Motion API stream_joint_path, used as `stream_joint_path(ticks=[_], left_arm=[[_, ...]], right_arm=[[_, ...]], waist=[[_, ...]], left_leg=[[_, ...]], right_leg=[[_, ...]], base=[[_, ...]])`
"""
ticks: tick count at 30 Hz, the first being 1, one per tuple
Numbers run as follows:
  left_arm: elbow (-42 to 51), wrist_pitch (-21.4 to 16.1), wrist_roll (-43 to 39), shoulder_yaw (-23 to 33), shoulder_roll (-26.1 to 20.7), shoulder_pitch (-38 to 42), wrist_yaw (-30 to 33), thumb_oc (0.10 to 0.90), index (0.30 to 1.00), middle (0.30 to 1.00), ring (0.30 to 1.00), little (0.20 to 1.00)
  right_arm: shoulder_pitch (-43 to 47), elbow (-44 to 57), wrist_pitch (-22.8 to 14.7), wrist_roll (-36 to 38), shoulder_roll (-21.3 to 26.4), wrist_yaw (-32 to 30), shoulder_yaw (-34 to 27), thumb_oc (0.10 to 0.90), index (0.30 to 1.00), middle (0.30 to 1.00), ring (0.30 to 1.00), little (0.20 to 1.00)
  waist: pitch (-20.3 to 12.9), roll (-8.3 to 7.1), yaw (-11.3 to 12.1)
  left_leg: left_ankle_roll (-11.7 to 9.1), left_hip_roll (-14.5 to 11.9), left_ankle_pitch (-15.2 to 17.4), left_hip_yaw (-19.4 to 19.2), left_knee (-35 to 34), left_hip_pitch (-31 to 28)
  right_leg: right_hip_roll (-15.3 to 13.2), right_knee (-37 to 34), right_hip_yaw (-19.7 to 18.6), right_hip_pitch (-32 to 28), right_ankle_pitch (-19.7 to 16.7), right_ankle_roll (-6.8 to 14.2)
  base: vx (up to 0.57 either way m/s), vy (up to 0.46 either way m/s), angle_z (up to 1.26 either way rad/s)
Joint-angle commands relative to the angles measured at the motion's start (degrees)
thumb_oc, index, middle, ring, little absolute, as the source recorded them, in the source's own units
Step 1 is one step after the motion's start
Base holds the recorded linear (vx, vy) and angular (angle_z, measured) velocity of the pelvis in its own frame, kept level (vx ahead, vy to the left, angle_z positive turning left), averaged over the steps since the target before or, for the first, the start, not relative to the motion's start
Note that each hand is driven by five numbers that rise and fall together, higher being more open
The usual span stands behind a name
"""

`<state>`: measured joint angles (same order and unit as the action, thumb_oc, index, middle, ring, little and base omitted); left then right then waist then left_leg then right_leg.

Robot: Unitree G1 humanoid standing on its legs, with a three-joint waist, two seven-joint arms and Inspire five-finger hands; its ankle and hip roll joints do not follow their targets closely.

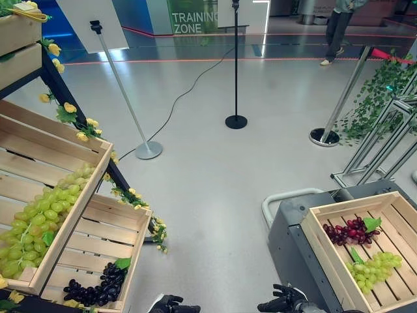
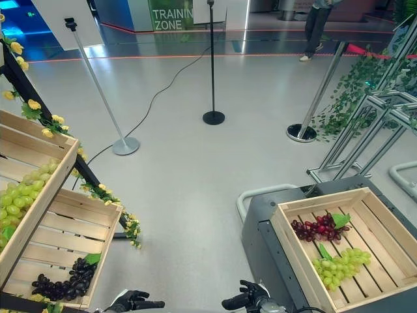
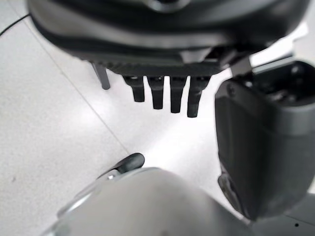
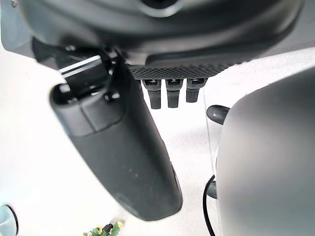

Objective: Pick up the fruits from the basket on one side to the basket on the other side

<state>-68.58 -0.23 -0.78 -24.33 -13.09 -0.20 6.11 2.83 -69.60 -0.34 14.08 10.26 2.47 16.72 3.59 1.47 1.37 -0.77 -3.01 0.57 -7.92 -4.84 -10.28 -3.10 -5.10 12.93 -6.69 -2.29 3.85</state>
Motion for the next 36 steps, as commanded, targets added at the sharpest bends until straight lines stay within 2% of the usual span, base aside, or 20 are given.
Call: stream_joint_path(ticks=[1, 3, 8, 10, 20, 25, 29, 32, 35, 36], left_arm=[[-1.5, -3.6, 0.0, -1.0, 3.9, 5.0, 0.7, 0.8, 0.9, 0.9, 0.9, 0.9], [-1.4, -5.6, -0.7, -0.8, 3.9, 5.0, 0.6, 0.8, 0.9, 0.9, 0.9, 0.9], [-1.2, -5.7, -0.2, -1.1, 3.9, 4.5, -3.0, 0.8, 0.9, 0.9, 0.9, 0.9], [-1.6, -5.5, -0.3, -1.2, 3.8, 4.2, -2.6, 0.8, 0.9, 0.9, 0.9, 0.9], [-2.5, -4.8, 0.5, -1.0, 3.9, 4.9, -0.7, 0.8, 0.9, 0.9, 0.9, 0.9], [-2.5, -5.5, 1.1, -0.8, 3.8, 4.8, -0.4, 0.8, 0.9, 0.9, 0.9, 0.9], [-2.0, -5.2, 1.4, -0.7, 3.4, 4.7, -0.1, 0.8, 0.9, 0.9, 0.9, 0.9], [-1.7, -5.1, 1.2, -0.7, 3.0, 4.5, 0.1, 0.8, 0.9, 0.9, 0.9, 0.9], [-1.0, -4.5, 0.4, -0.6, 2.3, 4.5, 0.2, 0.8, 0.9, 0.9, 0.9, 0.9], [-0.6, -4.6, 0.0, -0.4, 2.0, 4.1, 0.5, 0.8, 0.9, 0.9, 0.9, 0.9]], right_arm=[[3.5, -3.8, -1.5, 2.1, -0.8, -0.7, 2.2, 0.8, 0.9, 0.9, 0.9, 0.9], [3.5, -3.8, -1.9, 2.0, -0.9, -0.7, 2.3, 0.8, 0.9, 0.9, 0.9, 0.9], [3.4, -2.8, -4.7, 1.4, -0.7, -0.5, 2.7, 0.8, 0.9, 0.9, 0.9, 0.9], [3.2, -1.9, -8.6, 0.3, -0.7, -0.8, 3.6, 0.8, 0.9, 0.9, 0.9, 0.9], [3.5, -0.7, -11.5, -2.2, -0.5, -3.8, 4.8, 0.8, 0.9, 0.9, 0.9, 0.9], [3.6, 0.0, -13.8, -1.9, -0.4, -1.5, 5.4, 0.8, 0.9, 0.9, 0.9, 0.9], [3.8, 2.6, -18.6, 2.4, 0.0, -0.1, 5.2, 0.8, 0.9, 0.9, 0.9, 0.9], [4.0, 6.0, -20.1, 4.2, 0.7, -0.1, 4.6, 0.8, 0.9, 0.9, 0.9, 0.9], [4.1, 12.4, -21.4, 7.4, 2.1, -0.8, 3.8, 0.8, 0.9, 0.9, 0.9, 0.9], [4.1, 17.6, -21.4, 10.2, 2.9, -1.1, 2.6, 0.8, 0.9, 0.9, 0.9, 0.9]], waist=[[1.9, -1.87, 0.0], [1.9, -1.9, 0.0], [2.1, -2.03, 0.1], [2.1, -2.01, -0.1], [2.9, -1.93, -0.6], [2.9, -1.93, -0.6], [2.8, -2.29, -0.6], [2.9, -2.54, -0.8], [3.0, -2.76, -1.2], [3.1, -2.83, -1.5]], left_leg=[[0.7, 3.2, 1.7, 1.4, -0.2, 0.3], [0.7, 3.2, 1.7, 1.3, -0.2, 0.3], [0.7, 3.1, 1.7, 1.2, -0.2, 0.2], [0.7, 3.0, 1.9, 1.1, -0.2, 0.1], [0.8, 2.9, 1.7, 0.6, -0.2, 0.8], [0.8, 3.0, 1.7, 0.7, -0.2, 0.7], [0.6, 2.9, 1.7, 0.5, -0.2, 0.6], [0.6, 2.8, 1.7, 0.2, -0.2, 0.6], [0.6, 2.5, 1.7, -0.4, -0.2, 0.6], [0.7, 2.4, 1.7, -0.6, -0.2, 0.5]], right_leg=[[-0.4, 0.1, -2.6, -2.6, 1.3, 0.6], [-0.4, 0.1, -2.8, -2.7, 1.3, 0.6], [-0.4, 0.1, -2.6, -2.7, 1.2, 0.7], [-0.4, 0.1, -2.7, -2.7, 1.2, 0.7], [-0.4, 0.1, -3.0, -1.9, 0.9, 0.7], [-0.4, 0.1, -3.0, -1.9, 0.9, 0.8], [-0.3, 0.1, -3.0, -2.0, 0.8, 0.9], [-0.3, 0.1, -3.2, -1.9, 0.8, 1.0], [-0.1, 0.2, -3.5, -1.7, 0.7, 0.9], [-0.1, 0.2, -3.7, -1.6, 0.7, 0.9]], base=[[0.0, 0.0, 0.0], [0.0, 0.0, 0.0], [0.0, 0.0, 0.0], [0.0, 0.0, 0.0], [0.0, 0.0, 0.0], [0.0, 0.0, 0.0], [0.0, 0.0, 0.0], [-0.01, -0.011, 0.0], [-0.01, -0.013, -0.03], [-0.01, -0.015, -0.07]])
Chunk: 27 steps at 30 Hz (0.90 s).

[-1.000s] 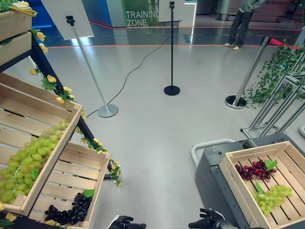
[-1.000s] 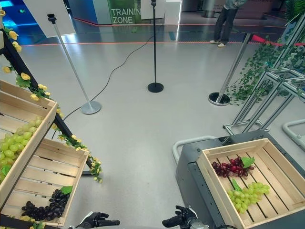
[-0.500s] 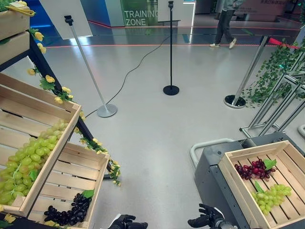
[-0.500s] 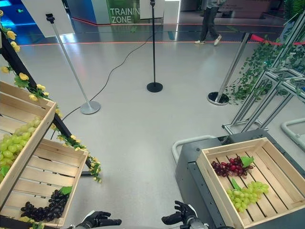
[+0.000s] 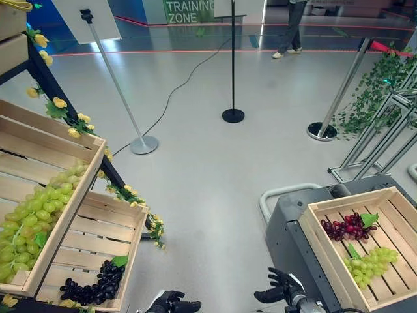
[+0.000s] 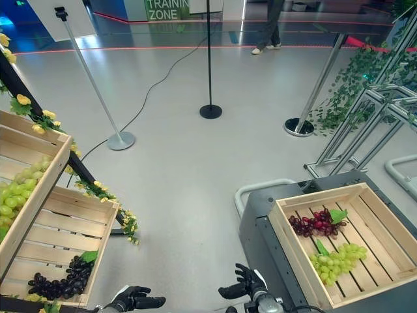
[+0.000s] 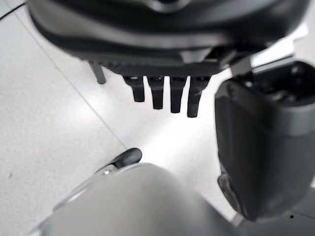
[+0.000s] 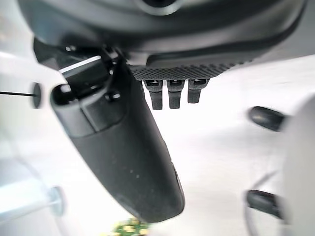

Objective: Pick up the fruits from the basket on one side to the basket on the other side

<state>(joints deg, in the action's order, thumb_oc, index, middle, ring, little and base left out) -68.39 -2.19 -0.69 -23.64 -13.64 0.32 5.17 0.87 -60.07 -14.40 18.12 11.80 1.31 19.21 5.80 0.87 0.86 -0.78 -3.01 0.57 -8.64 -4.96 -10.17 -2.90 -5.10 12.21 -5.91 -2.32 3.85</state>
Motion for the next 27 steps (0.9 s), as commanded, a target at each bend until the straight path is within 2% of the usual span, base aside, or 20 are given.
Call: stream_joint_path(ticks=[1, 5, 7, 12, 17, 21, 23, 24, 25, 27], left_arm=[[-0.6, -2.6, -0.3, -1.0, 2.4, 3.4, 1.6, 0.8, 0.9, 0.9, 0.9, 0.9], [0.2, -2.7, -0.3, 0.6, 1.5, 2.3, 1.8, 0.8, 0.9, 0.9, 0.9, 0.9], [0.5, -2.9, 0.2, 1.4, 1.1, 1.8, 1.9, 0.8, 0.9, 0.9, 0.9, 0.9], [0.5, -3.4, 1.2, 2.5, 0.4, 0.7, 1.9, 0.8, 0.9, 0.9, 0.9, 0.9], [0.0, -3.9, 2.7, 2.7, -0.1, 0.2, 2.3, 0.8, 0.9, 0.9, 0.9, 0.9], [0.3, -4.3, 3.3, 2.4, -1.0, 0.4, 2.7, 0.8, 0.9, 0.9, 0.9, 0.9], [0.5, -4.4, -1.4, 2.9, -1.2, 1.0, 3.2, 0.8, 0.9, 0.9, 0.9, 0.9], [0.4, -4.6, -5.2, 4.7, -0.8, 1.4, 4.6, 0.8, 0.9, 0.9, 0.9, 0.9], [0.4, -4.9, -7.1, 5.8, -0.8, 1.5, 5.5, 0.8, 0.9, 0.9, 0.9, 0.9], [0.9, -6.0, -9.6, 9.1, -0.7, 1.6, 7.9, 0.8, 0.9, 0.9, 0.9, 0.9]], right_arm=[[6.0, 10.2, -8.4, 6.7, 1.7, -0.3, -0.3, 0.8, 0.9, 0.9, 0.9, 0.9], [5.2, 23.8, -9.6, 8.0, 3.5, -2.8, -2.6, 0.8, 0.9, 0.9, 0.9, 0.9], [4.9, 29.6, -12.7, 7.8, 4.3, -5.6, -4.1, 0.8, 0.9, 0.9, 0.9, 0.9], [5.3, 36.5, -16.5, 5.6, 6.8, -12.4, -9.2, 0.8, 0.9, 0.9, 0.9, 0.9], [6.2, 39.7, -16.2, -1.4, 10.4, -19.6, -13.7, 0.8, 0.9, 0.9, 0.9, 0.9], [8.2, 39.6, -11.8, -13.2, 16.3, -28.7, -15.4, 0.8, 0.9, 0.9, 0.9, 0.9], [9.5, 39.5, -8.0, -17.8, 18.8, -32.8, -15.5, 0.8, 0.9, 0.9, 0.9, 0.9], [10.8, 38.6, -4.5, -20.3, 20.4, -35.5, -15.5, 0.8, 0.9, 0.9, 0.9, 0.9], [11.2, 38.1, -2.7, -21.2, 21.2, -36.8, -15.6, 0.8, 0.9, 0.9, 0.9, 0.9], [12.0, 36.6, 0.9, -22.1, 23.1, -38.9, -16.1, 0.8, 0.9, 0.9, 0.9, 0.9]], waist=[[0.9, -2.28, -1.1], [1.0, -2.65, -2.1], [1.1, -2.89, -2.5], [1.0, -3.09, -3.1], [0.9, -3.1, -3.2], [1.3, -3.17, -2.9], [1.5, -3.23, -2.8], [1.9, -3.5, -2.5], [2.1, -3.77, -2.4], [2.9, -5.26, -1.6]], left_leg=[[0.7, 2.4, 1.8, 0.0, 0.0, 0.3], [0.7, 1.9, 1.8, -1.0, 0.0, 0.2], [0.7, 1.6, 1.8, -1.5, 0.0, 0.0], [0.7, 1.2, 2.0, -2.2, 0.0, -0.2], [0.6, 0.7, 1.9, -2.5, 0.0, 0.0], [0.3, 0.3, 1.5, -2.5, 0.0, 0.4], [0.2, 0.4, 1.2, -2.5, 0.0, 0.6], [0.2, 0.5, 1.4, -2.4, 0.9, 0.6], [0.1, 0.6, 1.8, -2.4, 2.1, 0.9], [-0.4, 0.8, 3.5, -2.5, 10.5, 4.3]], right_leg=[[-0.2, 0.3, -3.1, -2.4, 0.8, 0.9], [0.0, 0.5, -3.8, -2.0, 0.8, 0.9], [0.2, 0.5, -4.2, -1.9, 0.8, 0.9], [0.6, 0.2, -4.8, -1.9, 0.9, 0.9], [0.9, 0.2, -5.0, -1.7, 1.0, 0.7], [1.1, 0.5, -4.8, -1.3, 1.2, 0.5], [1.4, 0.6, -4.9, -1.0, 1.2, 0.3], [1.6, 0.7, -4.9, -0.9, 1.3, -0.1], [1.6, 0.8, -4.9, -0.9, 1.3, -0.3], [1.1, 1.1, -4.6, -0.9, 1.0, -1.2]], base=[[-0.01, -0.028, -0.11], [-0.01, -0.038, -0.11], [0.0, -0.055, -0.03], [0.01, -0.067, -0.08], [0.02, -0.074, -0.06], [0.01, -0.095, -0.01], [0.02, -0.093, -0.01], [0.04, -0.091, 0.0], [0.05, -0.132, -0.02], [0.03, -0.152, 0.02]])
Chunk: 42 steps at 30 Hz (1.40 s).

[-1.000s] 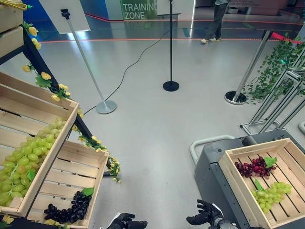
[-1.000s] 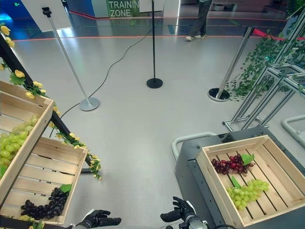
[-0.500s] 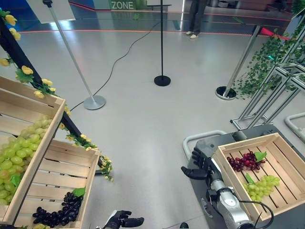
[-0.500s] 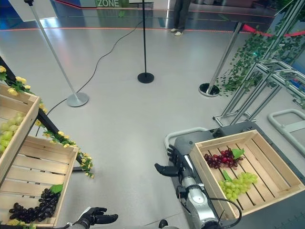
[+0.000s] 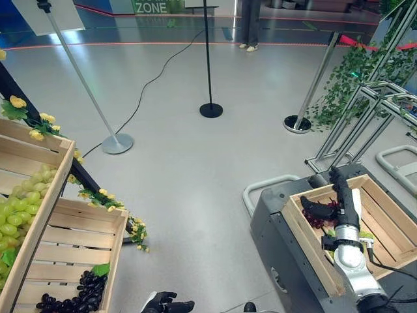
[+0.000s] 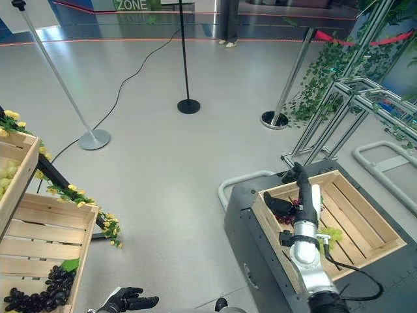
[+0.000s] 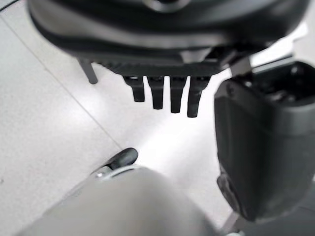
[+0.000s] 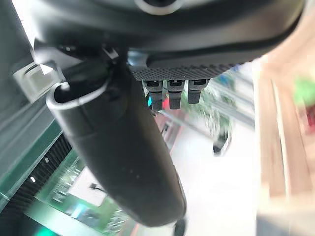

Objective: Pick up the fruits from the basket on one side to the basket on the other side

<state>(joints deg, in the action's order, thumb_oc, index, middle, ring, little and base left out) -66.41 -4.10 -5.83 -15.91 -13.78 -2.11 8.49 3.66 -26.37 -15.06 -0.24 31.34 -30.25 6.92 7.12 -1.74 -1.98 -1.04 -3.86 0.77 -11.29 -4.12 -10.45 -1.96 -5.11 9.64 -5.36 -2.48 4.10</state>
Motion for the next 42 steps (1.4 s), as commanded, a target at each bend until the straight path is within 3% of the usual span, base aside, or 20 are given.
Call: stream_joint_path(ticks=[1, 2, 4, 5, 6, 8, 9, 10, 12, 19, 28, 31, 32, 34, 35, 36, 37, 40, 42], left_arm=[[-0.4, -4.5, -2.5, 1.9, -0.7, 4.5, 5.1, 0.8, 0.9, 0.9, 0.9, 0.9], [-0.3, -4.9, -0.7, 1.6, -0.8, 4.8, 5.3, 0.8, 0.9, 0.9, 0.9, 0.9], [-0.2, -5.1, 2.1, 0.6, -1.0, 5.0, 5.0, 0.8, 0.9, 0.9, 0.9, 0.9], [-0.6, -5.4, 1.8, -0.2, -1.2, 5.2, 4.3, 0.8, 0.9, 0.9, 0.9, 0.9], [-0.6, -5.5, 1.9, -0.3, -1.2, 5.2, 4.2, 0.8, 0.9, 0.9, 0.9, 0.9], [-0.3, -4.7, 4.3, -1.9, -1.8, 5.9, 3.1, 0.8, 0.9, 0.9, 0.9, 0.9], [-0.3, -4.7, 4.3, -1.9, -1.8, 5.9, 3.1, 0.8, 0.9, 0.9, 0.9, 0.9], [-0.4, -4.3, 5.1, -3.3, -2.1, 7.0, 2.8, 0.8, 0.9, 0.9, 0.9, 0.9], [-0.4, -2.3, 5.1, -6.3, -2.3, 10.3, 2.4, 0.8, 0.9, 0.9, 0.9, 0.9], [0.8, -2.6, 4.3, -8.2, -3.3, 10.8, 0.9, 0.8, 0.9, 0.9, 0.9, 0.9], [0.7, -3.0, 4.6, -9.2, -6.2, 12.1, -1.0, 0.8, 0.9, 0.9, 0.9, 0.9], [1.0, -3.3, 3.8, -9.6, -7.2, 12.1, -1.8, 0.8, 0.9, 0.9, 0.9, 0.9], [1.7, -4.1, 3.2, -9.9, -7.4, 11.9, -1.1, 0.8, 0.9, 0.9, 0.9, 0.9], [2.2, -4.1, 1.7, -9.9, -7.4, 11.8, -0.3, 0.8, 0.9, 0.9, 0.9, 0.9], [2.9, -4.4, -2.2, -9.2, -7.9, 12.4, 1.0, 0.8, 0.9, 0.9, 0.9, 0.9], [2.9, -4.4, -2.3, -9.1, -7.9, 12.4, 1.0, 0.8, 0.9, 0.9, 0.9, 0.9], [3.6, -4.9, -5.3, -7.7, -8.4, 14.1, 2.3, 0.8, 0.9, 0.9, 0.9, 0.9], [6.9, -4.4, -6.5, -6.3, -8.6, 15.4, 8.3, 0.8, 0.9, 0.9, 0.9, 0.9], [8.3, -4.1, -6.9, -5.8, -8.9, 16.0, 9.2, 0.8, 0.9, 0.9, 0.9, 0.9]], right_arm=[[10.1, 1.4, 3.3, -4.3, 4.9, -9.0, -3.7, 0.8, 0.9, 0.9, 0.9, 0.9], [10.9, 0.5, 3.9, -4.1, 5.6, -9.7, -3.3, 0.8, 0.9, 0.9, 0.9, 0.9], [11.9, -0.8, 5.2, -4.1, 6.8, -10.3, -2.7, 0.8, 0.9, 0.9, 0.9, 0.9], [14.0, -2.8, 7.1, -4.7, 7.8, -10.4, -1.6, 0.8, 0.9, 0.9, 0.9, 0.9], [14.3, -3.0, 7.3, -4.9, 7.9, -10.5, -1.4, 0.8, 0.9, 0.9, 0.9, 0.9], [19.1, -5.0, 10.7, -5.4, 8.7, -12.0, 2.0, 0.8, 0.9, 0.9, 0.9, 0.9], [19.3, -5.1, 10.7, -5.4, 8.7, -12.0, 2.0, 0.8, 0.9, 0.9, 0.9, 0.9], [22.6, -6.5, 12.7, -5.6, 9.1, -12.5, 4.0, 0.8, 0.9, 0.9, 0.9, 0.9], [27.8, -11.1, 15.3, -5.1, 9.9, -11.6, 6.3, 0.8, 0.9, 0.9, 0.9, 0.9], [26.7, -17.3, 17.5, -11.7, 11.0, -13.5, 7.4, 0.8, 0.9, 0.9, 0.9, 0.9], [33.4, -25.1, 25.2, -21.6, 14.8, -10.3, 13.0, 0.8, 0.9, 0.9, 0.9, 0.9], [34.4, -27.1, 26.8, -21.3, 15.9, -9.4, 14.4, 0.8, 0.9, 0.9, 0.9, 0.9], [34.7, -27.1, 26.8, -21.0, 17.3, -8.9, 14.8, 0.8, 0.9, 0.9, 0.9, 0.9], [35.0, -27.1, 26.5, -21.3, 18.1, -8.7, 15.1, 0.8, 0.9, 0.9, 0.9, 0.9], [36.7, -28.0, 25.8, -21.9, 18.4, -9.2, 15.9, 0.8, 0.9, 0.9, 0.9, 0.9], [36.8, -28.0, 25.8, -21.9, 18.4, -9.2, 16.0, 0.8, 0.9, 0.9, 0.9, 0.9], [39.7, -29.2, 25.4, -22.6, 18.3, -9.5, 16.5, 0.8, 0.9, 0.9, 0.9, 0.9], [42.0, -27.4, 26.8, -23.9, 18.6, -7.1, 17.5, 0.8, 0.9, 0.9, 0.9, 0.9], [42.8, -27.6, 26.4, -22.6, 19.7, -6.8, 18.6, 0.8, 0.9, 0.9, 0.9, 0.9]], waist=[[3.4, -4.16, 2.5], [4.3, -4.52, 3.0], [5.3, -4.35, 3.6], [6.1, -3.63, 4.4], [6.3, -3.58, 4.5], [7.0, -2.09, 6.1], [7.1, -2.15, 6.2], [7.2, -1.94, 7.0], [6.9, -2.07, 7.2], [4.3, -2.11, 7.3], [4.9, -1.73, 8.5], [4.8, -1.6, 8.7], [6.3, -0.9, 8.1], [7.3, -0.59, 7.8], [10.0, -0.34, 7.5], [10.1, -0.28, 7.4], [12.7, -0.38, 7.5], [14.9, -0.61, 7.5], [15.7, -0.86, 7.8]], left_leg=[[-0.9, 1.6, 2.1, 1.0, 20.0, 9.9], [-1.1, 1.8, 2.0, 2.1, 25.2, 13.3], [-1.5, 1.6, 0.5, 3.5, 29.1, 16.8], [-2.3, 1.2, -1.8, 4.4, 26.5, 18.8], [-2.4, 1.2, -2.0, 4.4, 25.9, 18.6], [-3.0, 0.9, -6.9, 6.5, 15.0, 19.4], [-3.0, 0.9, -7.1, 6.5, 14.6, 19.1], [-3.1, 0.9, -8.0, 7.2, 9.6, 19.6], [-2.3, 1.7, -6.7, 6.6, 6.5, 19.5], [-0.2, 2.7, -3.9, 6.5, 3.7, 13.9], [1.5, 3.2, -2.8, 6.0, 3.9, 15.6], [2.2, 3.2, -2.8, 5.1, 4.9, 18.0], [2.3, 2.8, -2.5, 4.6, 6.1, 18.2], [2.2, 2.5, -2.0, 4.5, 7.0, 18.1], [1.7, 1.8, -1.2, 4.7, 9.0, 17.8], [1.6, 1.7, -1.1, 4.7, 9.2, 17.7], [1.1, 0.8, 0.1, 4.3, 11.8, 18.8], [0.8, -0.3, 1.2, 4.5, 17.7, 23.5], [-0.1, -1.6, 0.9, 3.9, 18.4, 24.9]], right_leg=[[-0.7, 1.7, -1.7, -1.7, 0.6, -2.4], [-0.9, 2.3, -1.4, -1.4, 0.5, -2.9], [-0.7, 2.9, -1.4, -1.4, 0.7, -3.4], [-0.4, 3.3, -2.2, -2.1, 1.1, -3.2], [-0.5, 3.3, -2.3, -2.3, 1.2, -3.1], [0.2, 3.1, -4.2, -3.7, 2.1, -2.4], [0.1, 3.1, -4.2, -3.8, 2.2, -2.4], [0.3, 2.6, -5.0, -4.4, 2.4, -2.0], [-0.5, 2.1, -5.4, -4.9, 3.0, -1.1], [-4.5, 4.8, -1.5, -3.2, 3.3, 1.4], [-6.2, 6.8, -1.4, 0.2, 3.2, 3.3], [-5.6, 12.3, -1.2, 1.8, 4.9, 3.3], [-5.8, 20.0, -0.8, 7.4, 2.8, 3.4], [-6.6, 21.7, -0.5, 10.4, 1.6, 3.3], [-8.8, 19.3, 0.4, 13.1, -0.5, 3.2], [-8.8, 19.2, 0.4, 12.9, -0.5, 3.2], [-10.6, 15.1, 1.8, 14.4, -2.3, 3.4], [-9.5, 16.3, 0.8, 16.6, -0.2, 2.9], [-9.7, 16.5, 2.6, 16.6, 0.5, 2.8]], base=[[-0.02, -0.153, 0.02], [-0.02, -0.131, 0.0], [0.05, 0.0, -0.02], [0.11, 0.063, -0.08], [0.2, 0.164, -0.16], [0.19, 0.189, -0.16], [0.11, 0.146, -0.3], [0.04, 0.17, -0.3], [0.07, 0.243, -0.31], [0.14, 0.14, -0.38], [0.02, 0.035, -0.1], [-0.02, -0.001, -0.09], [-0.03, -0.004, -0.28], [-0.03, -0.103, -0.37], [-0.03, -0.162, -0.27], [-0.12, -0.309, -0.2], [-0.13, -0.291, -0.1], [-0.09, -0.28, -0.1], [-0.03, -0.222, 0.14]])
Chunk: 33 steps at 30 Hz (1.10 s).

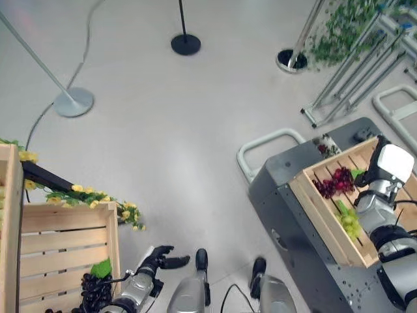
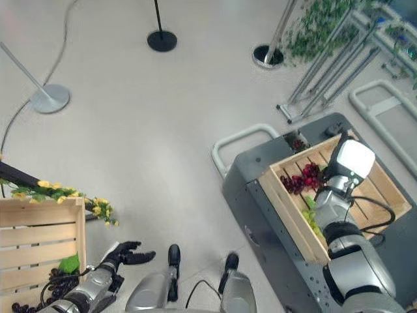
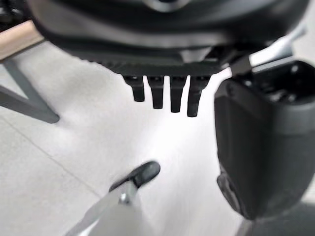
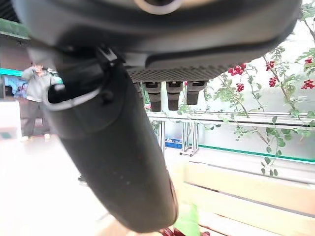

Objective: Pick up the fruits from the basket on one side to the basket on the other side

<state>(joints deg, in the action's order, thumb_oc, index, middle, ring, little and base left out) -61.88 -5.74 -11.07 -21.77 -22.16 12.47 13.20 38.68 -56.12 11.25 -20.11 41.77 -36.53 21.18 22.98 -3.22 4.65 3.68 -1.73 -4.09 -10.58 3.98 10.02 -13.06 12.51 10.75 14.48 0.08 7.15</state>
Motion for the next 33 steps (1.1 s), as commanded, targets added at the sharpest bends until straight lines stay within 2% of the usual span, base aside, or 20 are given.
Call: stream_joint_path(ticks=[1, 4, 6, 10, 16, 23, 28, 29, 33], left_arm=[[3.9, -3.8, -0.9, -0.2, -0.6, 2.2, 3.8, 0.8, 0.9, 0.9, 0.9, 0.9], [6.1, -5.0, 0.5, -1.6, -0.9, 3.3, 2.5, 0.8, 0.9, 0.9, 0.9, 0.9], [6.4, -5.4, -0.3, -2.0, -0.8, 3.5, 2.0, 0.8, 0.9, 0.9, 0.9, 0.9], [7.6, -5.9, -1.2, -3.1, -0.5, 3.7, 0.2, 0.8, 0.9, 0.9, 0.9, 0.9], [10.2, -7.2, -5.4, -3.8, 0.3, 4.4, -2.4, 0.8, 0.9, 0.9, 0.9, 0.9], [14.0, -9.7, -13.1, -3.5, 1.0, 2.2, -6.0, 0.8, 0.9, 0.9, 0.9, 0.9], [15.9, -9.7, -18.2, -1.7, 1.4, 0.9, -7.4, 0.8, 0.9, 0.9, 0.9, 0.9], [16.9, -9.4, -19.5, -1.5, 1.3, 0.4, -7.7, 0.8, 0.9, 0.9, 0.9, 0.9], [19.1, -9.9, -21.7, -1.0, 0.7, -0.8, -8.7, 0.8, 0.9, 0.9, 0.9, 0.9]], right_arm=[[8.2, 2.1, 0.4, -2.9, 9.8, 0.2, 4.7, 0.8, 0.9, 0.9, 0.9, 0.9], [9.9, 2.1, 2.1, -0.9, 11.4, 2.0, 6.8, 0.8, 0.9, 0.9, 0.9, 0.9], [10.1, 2.1, 2.8, -0.2, 11.9, 2.6, 6.9, 0.8, 0.9, 0.9, 0.9, 0.9], [10.8, 0.7, 2.2, -0.4, 12.1, 3.8, 6.5, 0.8, 0.9, 0.9, 0.9, 0.9], [14.7, -0.8, 1.8, -0.3, 12.7, 4.6, 7.5, 0.8, 0.9, 0.9, 0.9, 0.9], [17.6, -2.9, 3.5, 2.2, 14.5, 7.9, 7.2, 0.8, 0.9, 0.9, 0.9, 0.9], [18.3, -2.4, 3.0, -0.5, 15.3, 9.5, 7.8, 0.8, 0.9, 0.9, 0.9, 0.9], [18.7, -2.3, 2.6, -1.4, 15.7, 10.2, 8.5, 0.8, 0.9, 0.9, 0.9, 0.9], [19.3, -1.3, 1.0, -4.5, 16.9, 13.2, 9.1, 0.8, 0.9, 0.9, 0.9, 0.9]], waist=[[0.9, 0.31, 1.4], [1.7, -0.02, 1.7], [2.3, 0.33, 1.6], [3.5, 1.48, 1.1], [5.3, 2.9, 0.8], [6.8, 4.66, 0.6], [6.8, 5.59, 0.7], [6.8, 5.98, 0.8], [6.8, 6.61, 0.9]], left_leg=[[-5.4, -4.2, 5.8, 3.9, 11.3, 6.1], [-5.8, -4.1, 5.5, 4.5, 11.6, 8.1], [-5.9, -3.9, 5.8, 4.8, 12.3, 8.7], [-5.4, -3.0, 6.5, 5.0, 13.9, 9.4], [-4.5, -2.4, 8.8, 4.3, 20.0, 13.1], [-3.6, -1.3, 10.5, 4.2, 23.8, 17.1], [-3.2, -0.8, 11.0, 4.5, 25.7, 19.8], [-3.5, -0.8, 12.6, 4.8, 26.9, 20.0], [-3.4, -0.4, 12.9, 5.0, 28.3, 22.0]], right_leg=[[1.8, -1.4, 1.9, -3.1, -1.6, -0.5], [2.0, -1.3, 3.4, -1.8, -1.1, -0.8], [1.9, -0.2, 3.7, -0.8, -0.8, -0.9], [1.3, 2.2, 3.2, 1.4, -0.4, -0.9], [0.2, 8.0, 2.6, 5.6, 1.0, -1.5], [-0.4, 14.5, 1.5, 11.6, 2.8, -2.2], [-0.5, 17.2, 1.1, 14.8, 3.6, -2.9], [-0.5, 18.9, 0.7, 15.3, 5.2, -2.6], [-0.5, 20.7, 0.6, 17.4, 5.7, -3.0]], base=[[-0.04, -0.213, 0.2], [-0.06, -0.124, 0.23], [-0.06, -0.009, 0.09], [-0.04, 0.054, -0.01], [-0.05, 0.047, -0.02], [-0.02, 0.038, 0.01], [0.02, 0.01, 0.01], [0.06, 0.006, -0.01], [0.02, 0.001, 0.0]])
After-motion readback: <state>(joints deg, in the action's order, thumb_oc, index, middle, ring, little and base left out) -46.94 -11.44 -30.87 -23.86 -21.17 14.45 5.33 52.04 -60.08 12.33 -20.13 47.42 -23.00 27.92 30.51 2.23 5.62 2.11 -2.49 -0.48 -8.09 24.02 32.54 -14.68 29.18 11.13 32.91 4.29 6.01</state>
